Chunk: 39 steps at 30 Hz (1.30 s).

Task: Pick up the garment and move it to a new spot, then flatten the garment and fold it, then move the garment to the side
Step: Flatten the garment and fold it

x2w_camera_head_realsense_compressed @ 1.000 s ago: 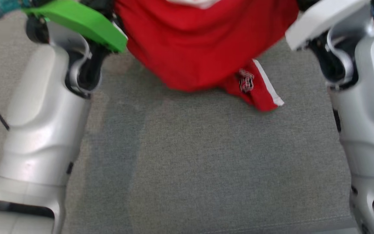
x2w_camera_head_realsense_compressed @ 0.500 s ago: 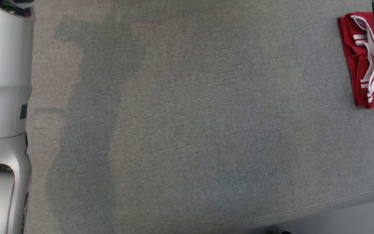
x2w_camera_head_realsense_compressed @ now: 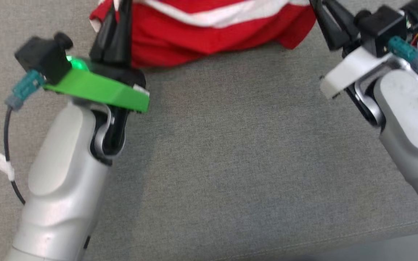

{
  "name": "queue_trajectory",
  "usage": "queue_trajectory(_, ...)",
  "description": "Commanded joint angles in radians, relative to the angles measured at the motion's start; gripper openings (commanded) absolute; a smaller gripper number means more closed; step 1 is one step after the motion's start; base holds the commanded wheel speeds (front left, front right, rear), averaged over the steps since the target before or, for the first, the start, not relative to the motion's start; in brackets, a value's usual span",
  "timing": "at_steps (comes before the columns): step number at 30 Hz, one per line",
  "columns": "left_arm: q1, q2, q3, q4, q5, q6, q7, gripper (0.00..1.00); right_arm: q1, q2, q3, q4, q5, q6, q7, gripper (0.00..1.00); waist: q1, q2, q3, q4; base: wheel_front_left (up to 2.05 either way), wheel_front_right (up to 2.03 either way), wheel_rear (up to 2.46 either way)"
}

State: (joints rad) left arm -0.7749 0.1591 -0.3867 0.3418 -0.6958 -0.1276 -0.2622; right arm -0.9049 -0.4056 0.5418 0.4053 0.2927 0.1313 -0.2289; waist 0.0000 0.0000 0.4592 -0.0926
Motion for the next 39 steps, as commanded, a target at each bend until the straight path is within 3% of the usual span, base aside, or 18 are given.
queue_trajectory(1, 0.048, 0.012, -0.009, -0.012, -0.029, -0.004, -0.003, 0.00, 0.044, -0.027, 0.021, -0.030, 0.036, -0.001, 0.017, 0.00, 0.0000, 0.0000, -0.047, 0.006, 0.00, 0.00, 0.00)
queue_trajectory(10, 0.305, 0.180, -0.237, -0.048, -0.169, -0.005, 0.005, 0.00, 0.348, -0.235, 0.107, -0.325, 0.209, -0.001, 0.242, 0.00, 0.0000, 0.0000, -0.185, 0.013, 0.00, 0.00, 0.00)
queue_trajectory(16, 0.433, 0.285, -0.320, -0.076, -0.275, -0.004, 0.051, 0.00, 0.568, -0.299, 0.059, -0.476, 0.322, -0.001, 0.443, 0.00, 0.0000, 0.0000, -0.249, 0.011, 0.00, 0.00, 0.00)
queue_trajectory(23, 0.557, 0.382, -0.375, -0.149, -0.345, -0.004, 0.098, 0.00, 0.839, -0.268, -0.109, -0.562, 0.414, -0.001, 0.670, 0.00, 0.0000, 0.0000, -0.286, 0.007, 0.00, 0.00, 0.00)
queue_trajectory(30, 0.679, 0.430, -0.397, -0.278, -0.394, 0.026, 0.134, 0.00, 1.111, -0.147, -0.373, -0.696, 0.396, -0.001, 0.896, 0.00, 0.0000, 0.0000, -0.295, 0.025, 0.00, 0.00, 0.00)
queue_trajectory(33, 0.690, 0.426, -0.388, -0.334, -0.414, 0.040, 0.131, 0.00, 1.131, -0.097, -0.440, -0.805, 0.345, -0.001, 0.939, 0.00, 0.0000, 0.0000, -0.287, 0.038, 0.00, 0.00, 0.00)
queue_trajectory(39, 0.587, 0.367, -0.353, -0.352, -0.442, 0.082, 0.157, 0.00, 0.984, -0.106, -0.440, -0.850, 0.311, -0.001, 0.969, 0.00, 0.0000, 0.0000, -0.261, 0.070, 0.00, 0.00, 0.00)
